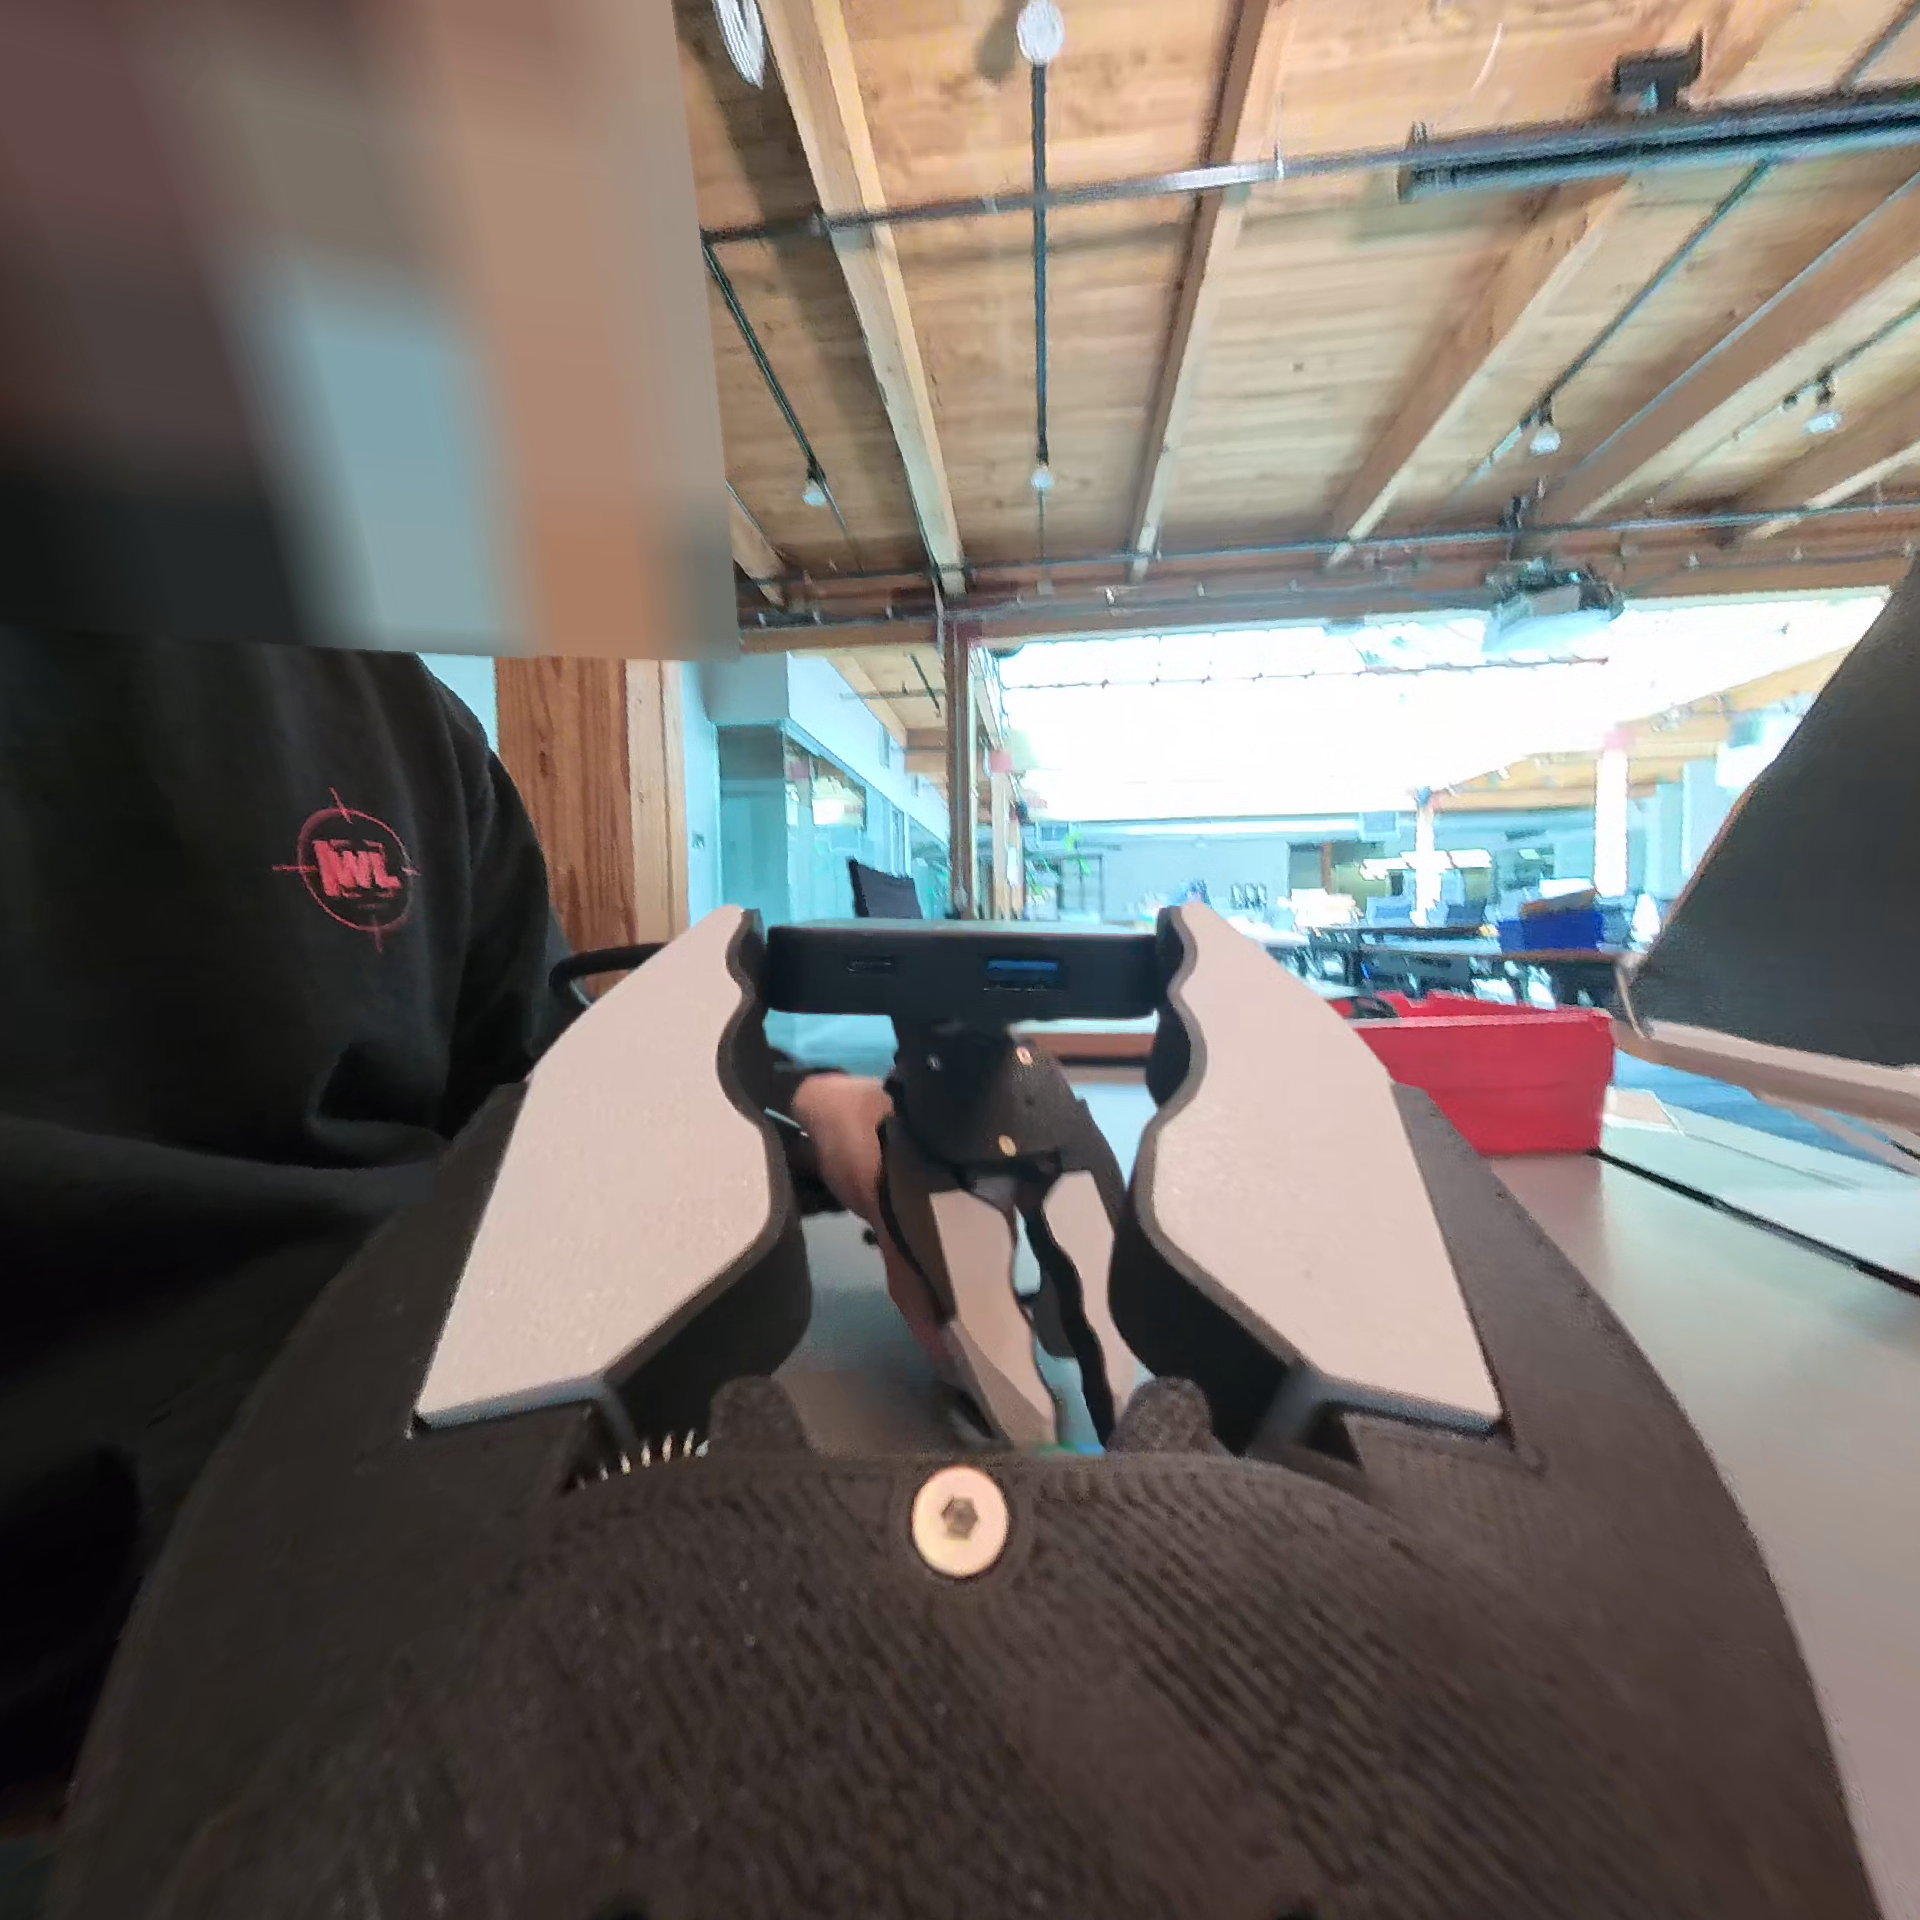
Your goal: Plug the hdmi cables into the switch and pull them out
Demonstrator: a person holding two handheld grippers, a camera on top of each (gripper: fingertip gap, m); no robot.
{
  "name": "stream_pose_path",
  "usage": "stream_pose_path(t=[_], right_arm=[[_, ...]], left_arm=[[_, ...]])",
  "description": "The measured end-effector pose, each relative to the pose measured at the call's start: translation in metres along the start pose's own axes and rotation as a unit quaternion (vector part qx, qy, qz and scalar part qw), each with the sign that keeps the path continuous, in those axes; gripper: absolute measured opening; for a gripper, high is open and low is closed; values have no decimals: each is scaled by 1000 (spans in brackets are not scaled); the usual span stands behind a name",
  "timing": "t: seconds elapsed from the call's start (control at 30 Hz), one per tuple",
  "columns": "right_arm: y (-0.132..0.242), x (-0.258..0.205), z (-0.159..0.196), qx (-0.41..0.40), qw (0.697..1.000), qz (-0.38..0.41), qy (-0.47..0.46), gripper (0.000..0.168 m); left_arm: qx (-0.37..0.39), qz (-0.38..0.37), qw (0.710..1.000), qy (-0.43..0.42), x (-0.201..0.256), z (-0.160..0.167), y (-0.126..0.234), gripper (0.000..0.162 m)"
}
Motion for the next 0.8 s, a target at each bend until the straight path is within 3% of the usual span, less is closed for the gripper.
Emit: stream_pose_path(t=[0.03, 0.23, 0.43, 0.53, 0.67, 0.8], right_arm=[[1, -3, -5, 18, 1000, -11, -4, 72], [9, -12, -23, 89, 995, -48, -11, 72], [10, -11, -21, 83, 996, -44, -12, 72], [8, -10, -17, 70, 997, -38, -12, 72], [5, -8, -12, 55, 998, -36, -15, 72], [0, -7, -5, 36, 999, -36, -18, 72]], left_arm=[[5, -1, 1000, -6, 0, -1, -1, 9], [39, -4, 998, -46, 2, -3, -3, 6], [64, -24, 992, -102, 4, -8, 2, 6], [132, -9, 986, -102, 5, -19, 18, 6], [257, 79, 959, -89, 15, -37, 52, 6], [328, 146, 931, -69, 19, -42, 74, 6]])
Point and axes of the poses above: each gripper's, where its closed fingertips meet, y back along the fingers, z out of its underside, x = y × z across the jaws, the point moved 2 cm from there along y, back along the fingers, and after that the axes turned 3 degrees about -y, right-handed, at the moved point
